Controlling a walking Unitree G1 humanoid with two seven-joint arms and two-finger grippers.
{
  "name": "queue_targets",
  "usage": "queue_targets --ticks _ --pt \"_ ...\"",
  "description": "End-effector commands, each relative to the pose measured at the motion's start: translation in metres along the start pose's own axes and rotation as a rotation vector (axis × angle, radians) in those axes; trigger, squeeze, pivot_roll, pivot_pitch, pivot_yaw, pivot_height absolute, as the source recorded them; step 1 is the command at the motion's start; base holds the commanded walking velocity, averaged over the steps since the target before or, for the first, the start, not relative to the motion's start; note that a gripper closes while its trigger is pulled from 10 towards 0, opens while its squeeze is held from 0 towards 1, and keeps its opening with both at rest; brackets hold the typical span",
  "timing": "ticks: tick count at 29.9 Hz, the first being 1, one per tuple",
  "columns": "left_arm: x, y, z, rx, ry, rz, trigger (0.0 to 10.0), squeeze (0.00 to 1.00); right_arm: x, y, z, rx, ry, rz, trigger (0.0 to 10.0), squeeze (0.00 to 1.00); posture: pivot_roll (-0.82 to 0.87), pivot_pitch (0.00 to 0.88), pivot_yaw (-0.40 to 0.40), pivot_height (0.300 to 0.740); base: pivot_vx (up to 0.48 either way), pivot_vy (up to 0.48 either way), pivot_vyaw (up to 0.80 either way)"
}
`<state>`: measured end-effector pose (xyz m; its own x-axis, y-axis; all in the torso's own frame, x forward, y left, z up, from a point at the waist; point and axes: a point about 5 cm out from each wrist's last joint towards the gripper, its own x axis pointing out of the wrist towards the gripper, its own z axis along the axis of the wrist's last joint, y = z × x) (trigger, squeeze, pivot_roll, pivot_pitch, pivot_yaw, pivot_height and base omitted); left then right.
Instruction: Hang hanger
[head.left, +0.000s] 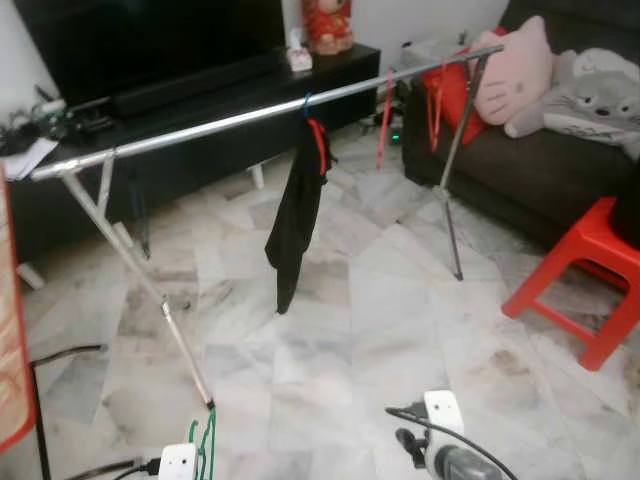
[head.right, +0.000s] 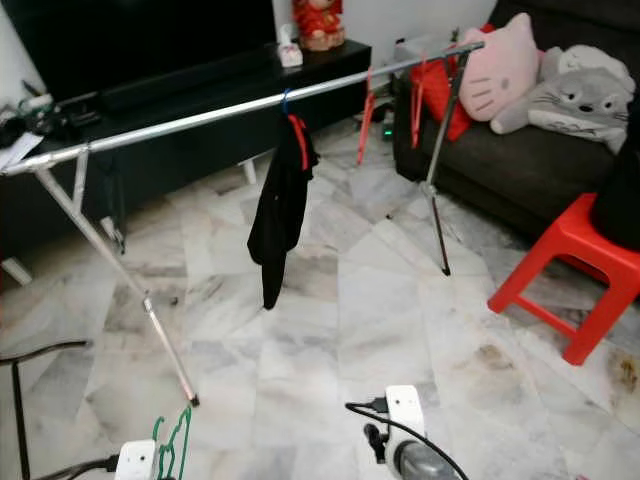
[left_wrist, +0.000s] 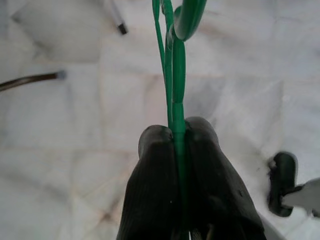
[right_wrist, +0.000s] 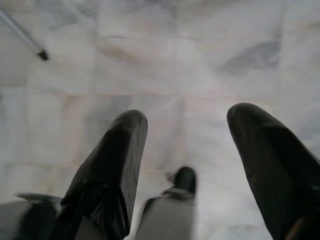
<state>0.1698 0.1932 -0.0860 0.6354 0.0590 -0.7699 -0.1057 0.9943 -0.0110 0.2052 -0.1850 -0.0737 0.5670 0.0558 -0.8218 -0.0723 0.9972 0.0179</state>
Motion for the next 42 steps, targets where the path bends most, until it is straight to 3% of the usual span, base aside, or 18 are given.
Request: queue_targets --ticks 1,42 --pt "-0.0036 0.0096 -0.0101 0.002 0.032 0.025 10.0 0.00 0.0014 0.0050 0.0068 -0.014 -0.015 0.019 10.0 0.00 -0.07 0.000 0.059 0.732 0.345 0.000 0.00" --pt "-0.0028 0.0053 -0.0082 0.014 0.024 0.009 10.0 0.00 0.0013 0.0041 0.0070 -0.007 -0.022 0.015 10.0 0.00 -0.08 0.000 0.058 0.732 0.364 0.000 0.00"
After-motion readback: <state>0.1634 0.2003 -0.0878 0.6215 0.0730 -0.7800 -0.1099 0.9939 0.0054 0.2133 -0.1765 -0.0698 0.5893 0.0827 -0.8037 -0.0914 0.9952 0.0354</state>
